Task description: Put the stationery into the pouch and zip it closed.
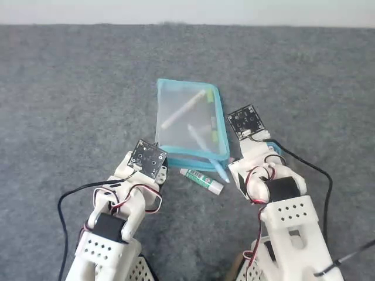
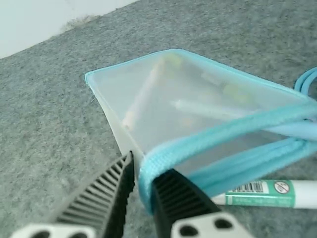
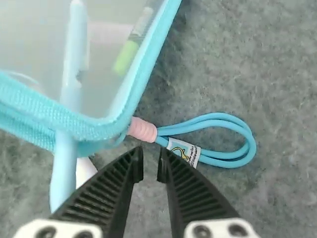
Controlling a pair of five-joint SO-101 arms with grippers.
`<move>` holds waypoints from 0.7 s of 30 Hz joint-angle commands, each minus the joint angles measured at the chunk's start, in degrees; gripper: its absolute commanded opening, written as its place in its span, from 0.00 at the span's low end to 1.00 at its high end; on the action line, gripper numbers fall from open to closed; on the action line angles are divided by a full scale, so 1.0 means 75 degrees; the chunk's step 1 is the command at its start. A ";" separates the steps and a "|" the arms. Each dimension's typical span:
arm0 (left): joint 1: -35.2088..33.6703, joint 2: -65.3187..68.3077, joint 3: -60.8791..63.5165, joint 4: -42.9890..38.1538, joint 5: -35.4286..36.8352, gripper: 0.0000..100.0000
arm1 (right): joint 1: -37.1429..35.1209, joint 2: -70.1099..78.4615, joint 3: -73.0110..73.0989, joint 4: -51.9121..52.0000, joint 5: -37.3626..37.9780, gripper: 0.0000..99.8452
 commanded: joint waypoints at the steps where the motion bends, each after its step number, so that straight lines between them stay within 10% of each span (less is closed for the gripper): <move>1: -0.0012 0.0023 -0.0123 -0.0012 0.0000 0.01 | -0.0111 -0.0240 -0.0059 -0.0205 -0.0082 0.07; 10: -0.0012 0.0023 -0.0123 -0.0012 0.0000 0.01 | -0.2210 -0.0193 -0.0117 0.0147 -0.0082 0.07; 21: 0.0000 0.0035 -0.0123 -0.0023 0.0000 0.01 | -0.2256 -0.0264 -0.1078 0.0170 -0.0539 0.07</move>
